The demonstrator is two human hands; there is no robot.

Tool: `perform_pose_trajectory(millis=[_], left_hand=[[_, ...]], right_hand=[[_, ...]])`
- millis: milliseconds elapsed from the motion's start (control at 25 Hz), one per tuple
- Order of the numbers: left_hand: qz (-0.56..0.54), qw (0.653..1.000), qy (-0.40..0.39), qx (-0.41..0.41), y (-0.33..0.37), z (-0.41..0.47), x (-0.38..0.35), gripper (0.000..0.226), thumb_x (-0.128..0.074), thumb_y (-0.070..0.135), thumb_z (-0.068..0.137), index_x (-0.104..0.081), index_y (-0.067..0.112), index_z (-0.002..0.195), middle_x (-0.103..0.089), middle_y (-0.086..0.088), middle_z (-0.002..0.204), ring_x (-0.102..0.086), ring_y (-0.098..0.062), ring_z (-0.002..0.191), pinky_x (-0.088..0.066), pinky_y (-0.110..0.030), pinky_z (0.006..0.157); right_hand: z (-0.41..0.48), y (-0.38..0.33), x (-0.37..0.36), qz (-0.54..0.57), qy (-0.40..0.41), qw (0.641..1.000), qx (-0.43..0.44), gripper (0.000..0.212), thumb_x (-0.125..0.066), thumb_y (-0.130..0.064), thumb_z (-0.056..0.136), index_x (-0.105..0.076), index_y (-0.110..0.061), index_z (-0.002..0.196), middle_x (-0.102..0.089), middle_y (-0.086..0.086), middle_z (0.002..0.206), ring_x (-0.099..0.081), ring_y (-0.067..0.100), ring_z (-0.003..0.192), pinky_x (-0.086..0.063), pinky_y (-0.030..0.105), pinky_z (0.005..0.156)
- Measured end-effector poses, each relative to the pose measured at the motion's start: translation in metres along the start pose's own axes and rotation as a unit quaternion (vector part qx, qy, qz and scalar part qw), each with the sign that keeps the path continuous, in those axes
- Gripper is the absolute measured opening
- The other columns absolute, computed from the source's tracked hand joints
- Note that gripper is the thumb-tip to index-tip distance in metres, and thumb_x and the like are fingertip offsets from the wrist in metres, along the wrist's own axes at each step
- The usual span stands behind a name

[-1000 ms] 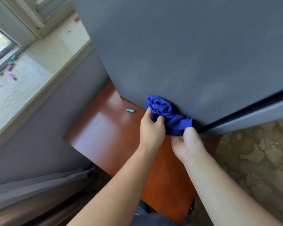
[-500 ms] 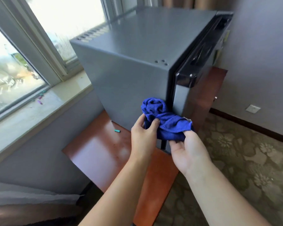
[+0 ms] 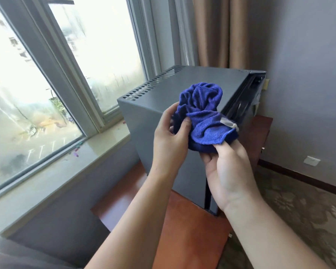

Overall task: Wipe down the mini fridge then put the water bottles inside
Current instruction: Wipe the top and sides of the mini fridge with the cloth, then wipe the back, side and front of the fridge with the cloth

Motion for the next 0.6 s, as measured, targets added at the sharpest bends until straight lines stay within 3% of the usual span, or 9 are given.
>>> perform_pose_trajectory(millis=[200,360,480,600], left_hand=[[-0.056,0.995,-0.064,0.052,-0.025,0.014,0.022,0.03,-0.056,0.027,0.108,-0.064,0.024,0.136,-0.075,0.004,0.126,-0.068,-0.015,0.124,-0.053,-0.042,0.109],[-0.057,0.996,-0.047,0.043,-0.042,0.04,0.056,0.033,-0.066,0.016,0.102,-0.065,0.02,0.135,-0.076,0.008,0.124,-0.07,-0.008,0.117,-0.054,-0.028,0.102],[-0.074,0.995,-0.031,0.063,-0.054,0.064,0.084,0.034,-0.07,0.011,0.099,-0.067,0.022,0.131,-0.078,0.009,0.119,-0.071,-0.007,0.114,-0.056,-0.024,0.095],[-0.096,0.993,-0.014,0.073,-0.054,0.092,0.111,0.035,-0.075,0.006,0.095,-0.071,0.023,0.125,-0.079,0.002,0.119,-0.072,-0.019,0.118,-0.057,-0.037,0.098]], right_hand=[[0.013,0.028,-0.019,-0.073,-0.039,0.996,0.046,0.041,-0.054,0.002,0.097,-0.057,-0.006,0.137,-0.067,0.011,0.137,-0.06,0.025,0.132,-0.041,0.051,0.117],[0.034,0.066,-0.039,-0.144,-0.061,0.986,0.051,0.044,-0.057,-0.01,0.094,-0.059,-0.015,0.138,-0.065,0.005,0.141,-0.056,0.022,0.137,-0.036,0.052,0.12],[0.05,0.09,-0.055,-0.236,-0.081,0.967,0.044,0.045,-0.058,-0.013,0.096,-0.061,-0.038,0.133,-0.065,-0.007,0.14,-0.055,0.012,0.137,-0.037,0.046,0.119],[0.065,0.101,-0.077,-0.367,-0.094,0.924,0.05,0.024,-0.059,-0.008,0.098,-0.062,-0.021,0.118,-0.07,-0.017,0.111,-0.064,0.005,0.111,-0.044,0.027,0.103]])
Point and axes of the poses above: each hand's wrist, its own z-axis towards the middle knuckle, its own x-axis out of the back of the hand, y = z × x, the point moved 5 cm from there along z, towards the middle knuckle
